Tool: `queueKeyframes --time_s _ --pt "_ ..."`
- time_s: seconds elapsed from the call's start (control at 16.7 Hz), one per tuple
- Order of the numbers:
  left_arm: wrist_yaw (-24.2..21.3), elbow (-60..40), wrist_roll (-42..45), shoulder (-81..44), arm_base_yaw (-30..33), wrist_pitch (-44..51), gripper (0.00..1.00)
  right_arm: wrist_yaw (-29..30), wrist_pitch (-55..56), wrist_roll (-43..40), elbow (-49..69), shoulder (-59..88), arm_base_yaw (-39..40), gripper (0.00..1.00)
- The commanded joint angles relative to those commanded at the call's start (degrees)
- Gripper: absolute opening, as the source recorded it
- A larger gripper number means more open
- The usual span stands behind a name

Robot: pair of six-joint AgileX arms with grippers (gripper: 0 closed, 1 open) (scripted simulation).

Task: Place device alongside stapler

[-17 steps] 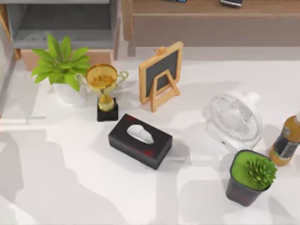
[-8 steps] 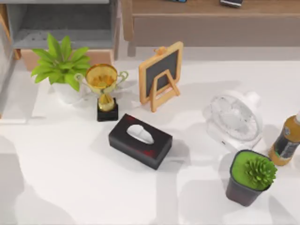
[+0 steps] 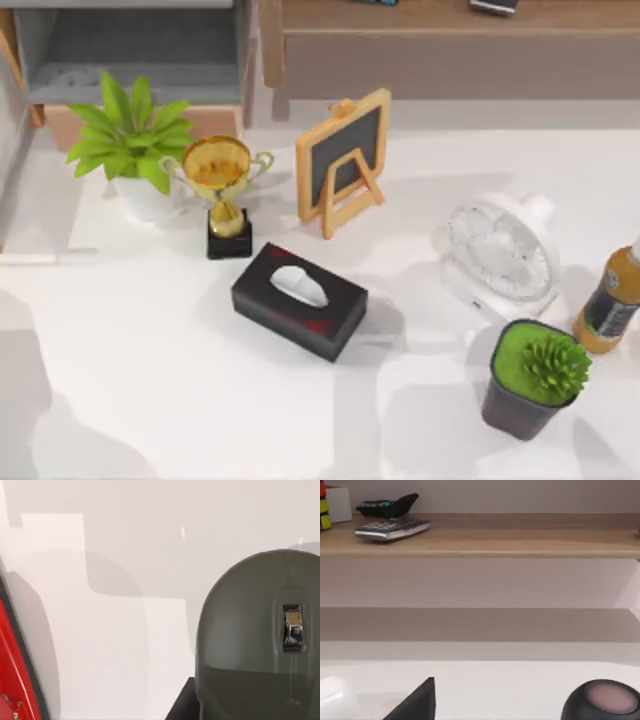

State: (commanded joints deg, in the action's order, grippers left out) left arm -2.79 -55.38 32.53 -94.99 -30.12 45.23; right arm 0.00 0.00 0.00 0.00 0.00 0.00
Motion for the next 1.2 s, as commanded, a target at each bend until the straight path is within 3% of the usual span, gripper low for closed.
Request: queueKeyframes --time_s 1.2 --pt "-0.2 -0.9 -0.1 0.7 -0.1 -3.5 0.0 0.0 0.0 0.0 0.0 0.0 0.0 1.0"
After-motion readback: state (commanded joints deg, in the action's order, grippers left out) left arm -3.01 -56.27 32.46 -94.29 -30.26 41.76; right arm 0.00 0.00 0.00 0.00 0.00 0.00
